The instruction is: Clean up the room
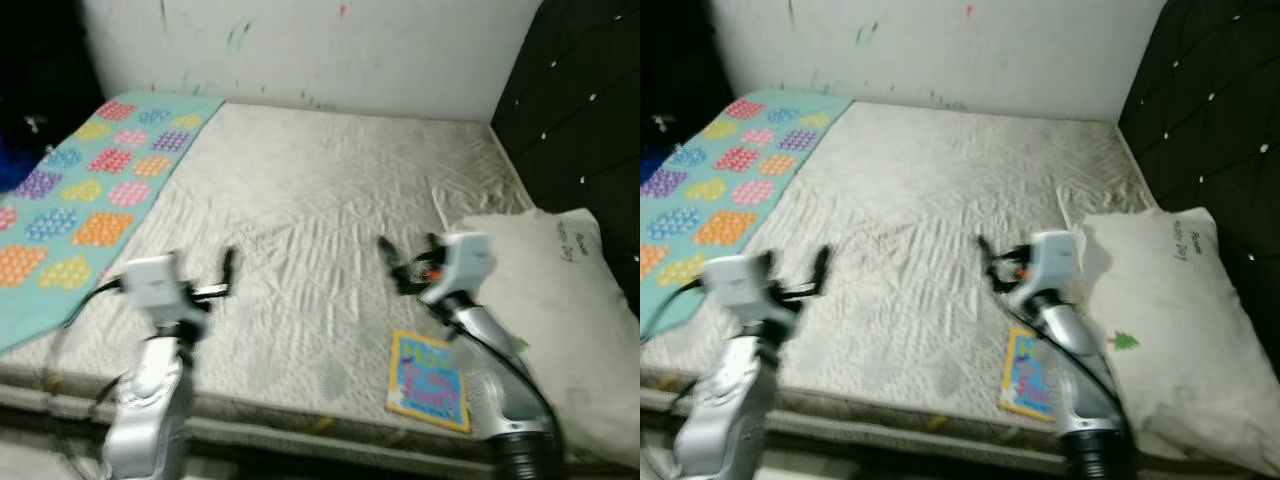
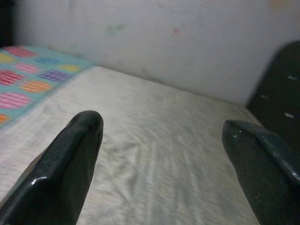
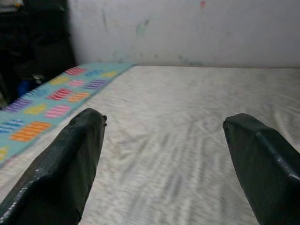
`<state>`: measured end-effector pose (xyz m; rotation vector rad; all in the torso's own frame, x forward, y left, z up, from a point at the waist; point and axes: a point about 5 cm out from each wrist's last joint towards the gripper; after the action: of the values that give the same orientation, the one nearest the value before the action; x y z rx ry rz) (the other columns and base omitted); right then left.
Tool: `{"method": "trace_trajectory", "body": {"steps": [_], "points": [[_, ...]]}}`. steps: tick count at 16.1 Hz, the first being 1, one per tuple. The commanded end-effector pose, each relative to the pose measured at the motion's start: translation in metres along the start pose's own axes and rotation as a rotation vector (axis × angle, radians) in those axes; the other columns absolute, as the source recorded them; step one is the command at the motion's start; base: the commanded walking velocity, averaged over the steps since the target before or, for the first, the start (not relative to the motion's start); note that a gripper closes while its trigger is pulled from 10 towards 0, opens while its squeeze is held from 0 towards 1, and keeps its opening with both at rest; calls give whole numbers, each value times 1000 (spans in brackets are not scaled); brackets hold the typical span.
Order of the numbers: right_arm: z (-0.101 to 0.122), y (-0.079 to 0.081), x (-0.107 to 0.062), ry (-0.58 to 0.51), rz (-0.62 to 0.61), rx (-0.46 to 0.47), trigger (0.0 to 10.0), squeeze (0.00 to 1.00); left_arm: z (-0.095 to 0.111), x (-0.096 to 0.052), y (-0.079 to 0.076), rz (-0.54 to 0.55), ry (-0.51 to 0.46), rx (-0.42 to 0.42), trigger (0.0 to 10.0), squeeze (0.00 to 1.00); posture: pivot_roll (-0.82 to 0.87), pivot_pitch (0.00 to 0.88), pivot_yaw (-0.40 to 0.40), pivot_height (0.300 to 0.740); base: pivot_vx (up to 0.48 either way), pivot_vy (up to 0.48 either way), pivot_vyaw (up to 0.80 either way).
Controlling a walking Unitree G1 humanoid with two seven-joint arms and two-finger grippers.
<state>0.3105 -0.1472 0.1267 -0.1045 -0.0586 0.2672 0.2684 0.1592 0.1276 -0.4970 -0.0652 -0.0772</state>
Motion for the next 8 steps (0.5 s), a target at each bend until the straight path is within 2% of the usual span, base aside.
{"method": "trace_trajectory", "body": {"steps": [1,3,8], "points": [[4,3,2,-20,6,-1,10000,0,3,-1,6,20,-3,10,10000,0,19,0,-39,740,0,0,0],[4,3,2,-19,5,-2,10000,0,3,-1,4,8,-3,3,10000,0,19,0,-41,740,0,369,0],[1,3,1,-7,5,-4,10000,0,3,-1,4,11,-2,-3,10000,0,19,5,-42,740,0,480,0]]}}
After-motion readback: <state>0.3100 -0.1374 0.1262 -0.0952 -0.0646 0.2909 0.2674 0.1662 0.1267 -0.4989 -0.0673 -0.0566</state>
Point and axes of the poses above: a point about 5 cm out from each wrist's last joint towards the gripper, its own x axis pointing out of the wrist towards the gripper, its own z axis along the axis of the wrist's last joint, y = z × x, and after that the axes turned 15 degrees about -x, right-handed
